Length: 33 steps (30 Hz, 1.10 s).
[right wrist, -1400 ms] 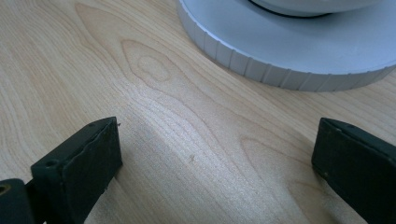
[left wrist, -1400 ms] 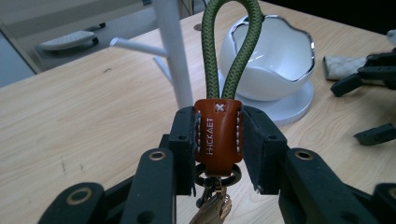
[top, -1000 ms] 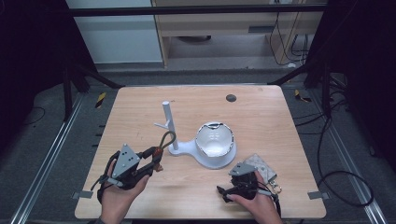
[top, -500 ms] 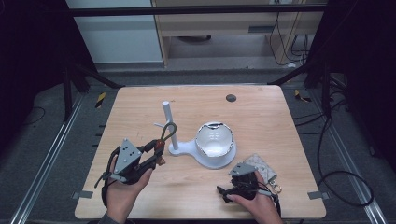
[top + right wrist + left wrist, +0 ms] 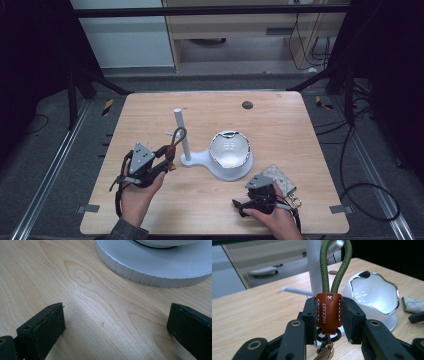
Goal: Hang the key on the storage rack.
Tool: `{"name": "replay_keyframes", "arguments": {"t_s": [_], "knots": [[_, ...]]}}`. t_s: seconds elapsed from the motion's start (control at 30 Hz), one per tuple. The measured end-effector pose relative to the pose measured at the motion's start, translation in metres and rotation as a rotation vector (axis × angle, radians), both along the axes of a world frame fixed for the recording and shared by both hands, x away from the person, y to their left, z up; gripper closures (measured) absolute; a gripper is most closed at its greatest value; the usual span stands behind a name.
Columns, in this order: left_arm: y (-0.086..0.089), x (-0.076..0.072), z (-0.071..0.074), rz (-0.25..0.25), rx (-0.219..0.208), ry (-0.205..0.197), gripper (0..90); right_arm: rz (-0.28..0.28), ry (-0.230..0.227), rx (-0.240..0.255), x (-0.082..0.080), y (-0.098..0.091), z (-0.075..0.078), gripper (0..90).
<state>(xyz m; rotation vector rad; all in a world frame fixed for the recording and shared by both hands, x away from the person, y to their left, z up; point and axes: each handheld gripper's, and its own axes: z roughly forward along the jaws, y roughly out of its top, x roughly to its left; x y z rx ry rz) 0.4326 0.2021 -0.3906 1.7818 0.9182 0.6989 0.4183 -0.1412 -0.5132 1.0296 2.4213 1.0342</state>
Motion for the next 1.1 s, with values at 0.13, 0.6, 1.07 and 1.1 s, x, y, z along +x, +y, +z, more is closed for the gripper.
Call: {"name": "replay_keyframes", "arguments": {"t_s": [0.13, 0.6, 1.07, 1.1], "knots": [[-0.002, 0.009, -0.008, 0.010, -0.006, 0.020, 65.9, 0.000, 0.000, 0.000, 0.000, 0.000, 0.000, 1.7], [-0.010, 0.025, -0.024, 0.031, -0.002, 0.049, 65.9, 0.000, 0.000, 0.000, 0.000, 0.000, 0.000, 1.6], [-0.016, 0.035, -0.027, 0.028, 0.001, 0.070, 65.9, 0.000, 0.000, 0.000, 0.000, 0.000, 0.000, 1.7], [-0.018, 0.037, -0.028, 0.028, 0.002, 0.071, 65.9, 0.001, -0.001, 0.000, 0.000, 0.000, 0.000, 1.7]]}}
